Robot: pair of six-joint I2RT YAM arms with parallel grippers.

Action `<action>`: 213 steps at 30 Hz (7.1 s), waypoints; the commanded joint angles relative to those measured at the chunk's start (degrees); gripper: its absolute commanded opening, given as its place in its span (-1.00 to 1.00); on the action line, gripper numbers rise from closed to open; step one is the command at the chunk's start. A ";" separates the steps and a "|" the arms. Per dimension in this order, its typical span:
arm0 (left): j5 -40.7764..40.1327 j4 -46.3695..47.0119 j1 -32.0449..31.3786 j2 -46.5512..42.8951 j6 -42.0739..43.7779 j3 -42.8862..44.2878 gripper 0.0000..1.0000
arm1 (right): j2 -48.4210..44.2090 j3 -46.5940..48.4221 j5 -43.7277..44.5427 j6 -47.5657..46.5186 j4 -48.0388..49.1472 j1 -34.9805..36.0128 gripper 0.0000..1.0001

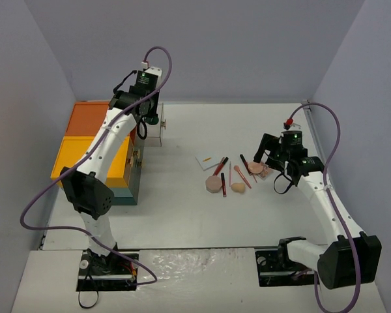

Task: Organize the makeup

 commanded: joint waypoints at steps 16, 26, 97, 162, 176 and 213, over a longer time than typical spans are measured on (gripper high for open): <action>0.54 0.88 0.47 -21.49 -1.44 -8.04 0.94 | 18.93 7.36 11.49 0.96 5.59 6.87 0.59; -0.12 8.87 0.63 -42.26 -3.27 -37.25 0.94 | 28.50 7.78 16.17 1.07 10.02 6.54 0.49; -0.20 -1.67 0.68 -49.34 -6.37 -33.09 0.94 | 61.75 80.07 -17.67 -20.71 18.75 36.90 0.59; 5.09 1.50 0.60 -39.41 -7.04 -27.99 0.94 | 18.85 33.46 -10.17 -19.45 11.79 24.26 -1.00; 2.57 -3.88 0.68 -40.54 -7.16 -25.98 0.94 | 54.92 78.12 -36.86 -29.24 14.26 32.14 -1.00; 10.17 1.22 -10.02 -4.63 -9.92 4.14 0.94 | 4.94 20.57 11.26 -15.52 11.07 14.78 1.00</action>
